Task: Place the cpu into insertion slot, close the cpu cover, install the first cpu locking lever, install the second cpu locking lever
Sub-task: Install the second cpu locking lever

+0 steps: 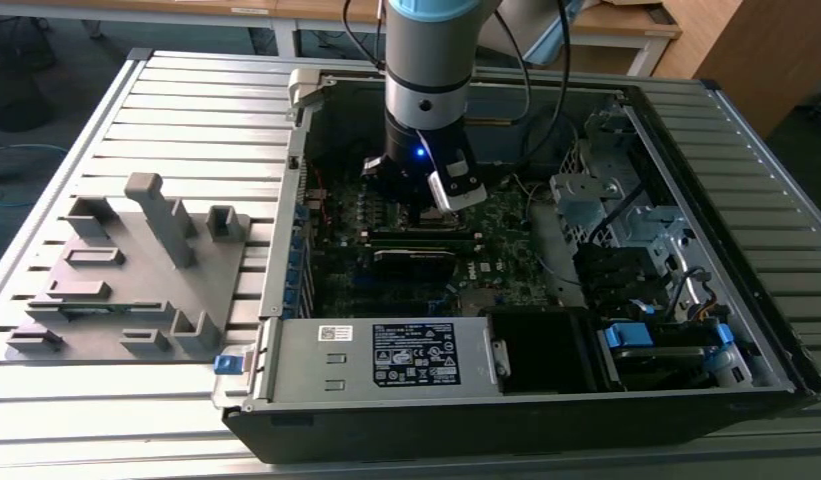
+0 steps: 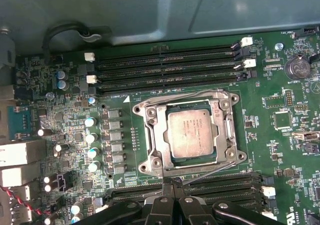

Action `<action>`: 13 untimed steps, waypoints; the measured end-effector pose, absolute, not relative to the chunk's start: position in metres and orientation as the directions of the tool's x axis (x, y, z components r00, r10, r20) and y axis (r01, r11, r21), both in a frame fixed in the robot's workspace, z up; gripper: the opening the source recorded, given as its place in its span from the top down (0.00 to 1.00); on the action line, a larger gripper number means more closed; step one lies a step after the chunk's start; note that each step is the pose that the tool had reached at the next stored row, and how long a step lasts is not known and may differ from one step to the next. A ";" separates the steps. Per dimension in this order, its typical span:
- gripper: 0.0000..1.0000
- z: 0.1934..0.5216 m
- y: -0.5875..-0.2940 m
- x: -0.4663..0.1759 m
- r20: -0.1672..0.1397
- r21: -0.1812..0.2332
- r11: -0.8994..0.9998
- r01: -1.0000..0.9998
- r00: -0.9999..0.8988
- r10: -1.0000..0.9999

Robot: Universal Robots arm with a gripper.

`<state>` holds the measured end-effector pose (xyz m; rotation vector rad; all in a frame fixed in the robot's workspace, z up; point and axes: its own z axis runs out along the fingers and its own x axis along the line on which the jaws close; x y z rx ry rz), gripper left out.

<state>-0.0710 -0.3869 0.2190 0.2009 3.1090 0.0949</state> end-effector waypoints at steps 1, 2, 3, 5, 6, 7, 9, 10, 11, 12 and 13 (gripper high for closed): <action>0.90 0.219 -0.387 -0.071 -0.021 0.063 0.990 0.128 -0.991 0.129; 0.90 0.218 -0.387 -0.071 -0.021 0.062 0.990 0.128 -0.991 0.129; 0.90 0.218 -0.387 -0.071 -0.021 0.062 0.990 0.128 -0.991 0.129; 0.90 0.218 -0.387 -0.071 -0.021 0.062 0.990 0.128 -0.991 0.129; 0.90 0.218 -0.387 -0.071 -0.021 0.062 0.990 0.128 -0.991 0.129; 0.90 0.218 -0.387 -0.071 -0.021 0.062 0.990 0.128 -0.991 0.129; 0.90 0.218 -0.387 -0.071 -0.021 0.062 0.990 0.128 -0.991 0.129; 0.90 0.218 -0.387 -0.071 -0.021 0.062 0.990 0.128 -0.991 0.129; 0.90 0.218 -0.387 -0.072 -0.021 0.062 0.990 0.128 -0.991 0.129; 0.90 0.218 -0.387 -0.073 -0.021 0.062 0.990 0.128 -0.991 0.129; 0.90 0.217 -0.387 -0.074 -0.021 0.062 0.990 0.128 -0.991 0.129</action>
